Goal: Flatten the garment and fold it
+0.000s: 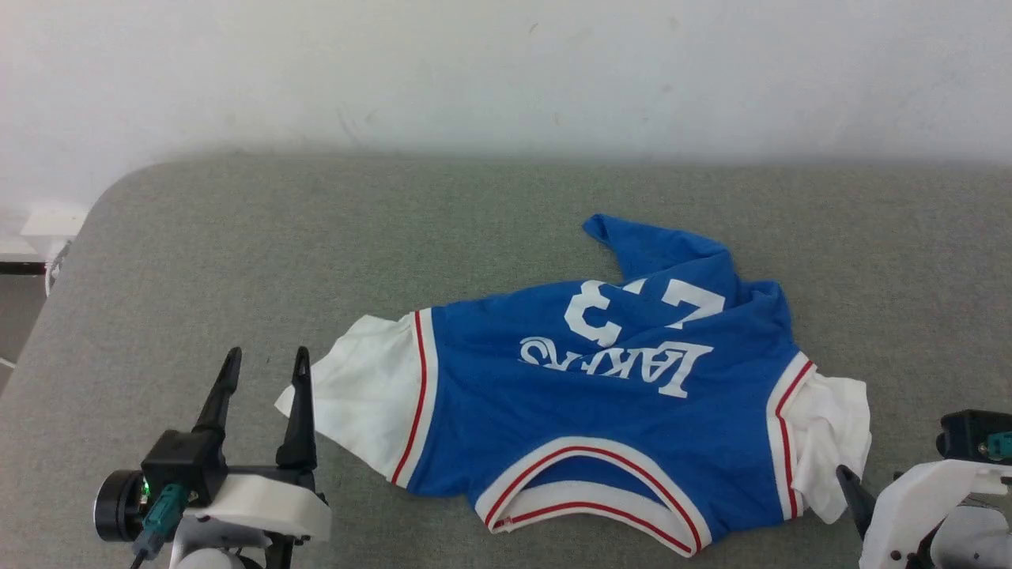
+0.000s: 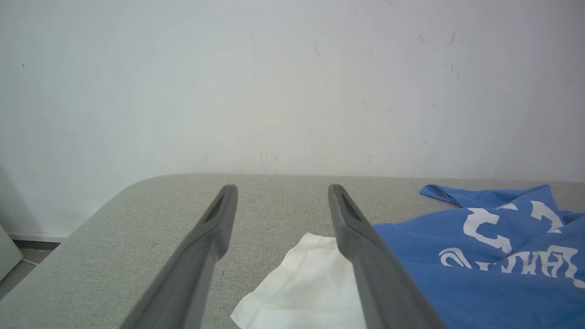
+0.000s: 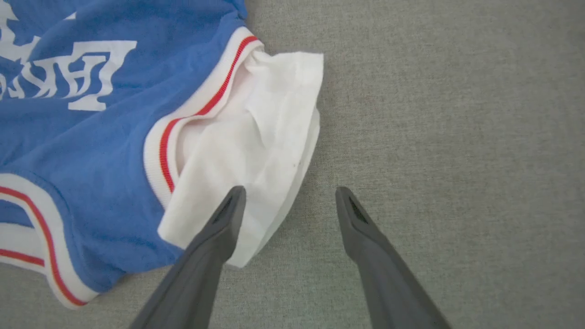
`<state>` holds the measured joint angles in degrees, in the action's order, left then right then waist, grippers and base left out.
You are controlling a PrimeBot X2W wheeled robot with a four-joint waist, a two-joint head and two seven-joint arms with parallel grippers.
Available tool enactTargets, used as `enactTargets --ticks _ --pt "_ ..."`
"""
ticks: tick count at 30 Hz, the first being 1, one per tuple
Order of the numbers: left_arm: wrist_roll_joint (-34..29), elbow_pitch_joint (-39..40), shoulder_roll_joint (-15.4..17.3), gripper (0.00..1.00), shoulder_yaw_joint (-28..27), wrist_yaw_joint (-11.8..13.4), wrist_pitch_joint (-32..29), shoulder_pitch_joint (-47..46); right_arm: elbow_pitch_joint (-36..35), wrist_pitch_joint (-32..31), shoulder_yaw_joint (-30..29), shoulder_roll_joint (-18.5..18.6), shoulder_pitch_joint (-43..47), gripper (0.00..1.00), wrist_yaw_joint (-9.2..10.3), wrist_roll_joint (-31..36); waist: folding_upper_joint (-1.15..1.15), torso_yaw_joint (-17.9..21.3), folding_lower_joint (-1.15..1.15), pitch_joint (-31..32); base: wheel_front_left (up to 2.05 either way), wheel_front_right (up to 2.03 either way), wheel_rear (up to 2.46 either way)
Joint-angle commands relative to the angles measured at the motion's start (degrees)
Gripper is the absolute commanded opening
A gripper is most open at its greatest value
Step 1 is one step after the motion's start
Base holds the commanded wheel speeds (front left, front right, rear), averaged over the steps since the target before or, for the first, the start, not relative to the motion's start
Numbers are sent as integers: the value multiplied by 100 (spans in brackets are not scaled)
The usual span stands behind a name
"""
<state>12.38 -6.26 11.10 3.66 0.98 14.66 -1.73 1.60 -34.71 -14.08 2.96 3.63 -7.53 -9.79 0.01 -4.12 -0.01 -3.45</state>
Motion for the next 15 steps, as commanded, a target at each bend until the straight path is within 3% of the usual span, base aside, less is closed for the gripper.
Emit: enactTargets --ticks 1,10,11,12,13,14,15 --pt "-53 72 -24 100 -13 -40 29 60 -20 -33 -39 -8 -52 100 4 -76 -1 -89 1 36 0 0 0" --pt "-325 295 -263 100 -174 -228 32 210 280 -465 -46 -8 -180 100 4 -165 -1 -361 1 -82 0 0 0" --pt "-341 295 -278 100 -192 -251 33 201 338 -473 -39 -8 -194 95 4 -165 -1 -378 1 -102 0 0 0" --pt "-357 293 -293 100 -213 -269 33 191 393 -471 -32 -8 -208 45 4 -164 -1 -391 1 -125 0 0 0" --pt "-370 290 -306 100 -236 -284 33 180 443 -456 -32 -8 -227 17 4 -153 -1 -397 1 -155 0 0 0" --pt "-381 283 -321 100 -258 -296 33 165 484 -437 -38 -8 -247 0 4 -106 -1 -403 1 -184 0 0 0" --pt "-392 275 -335 100 -276 -311 33 151 521 -412 -39 -8 -263 0 4 -58 -1 -405 1 -201 0 0 0"
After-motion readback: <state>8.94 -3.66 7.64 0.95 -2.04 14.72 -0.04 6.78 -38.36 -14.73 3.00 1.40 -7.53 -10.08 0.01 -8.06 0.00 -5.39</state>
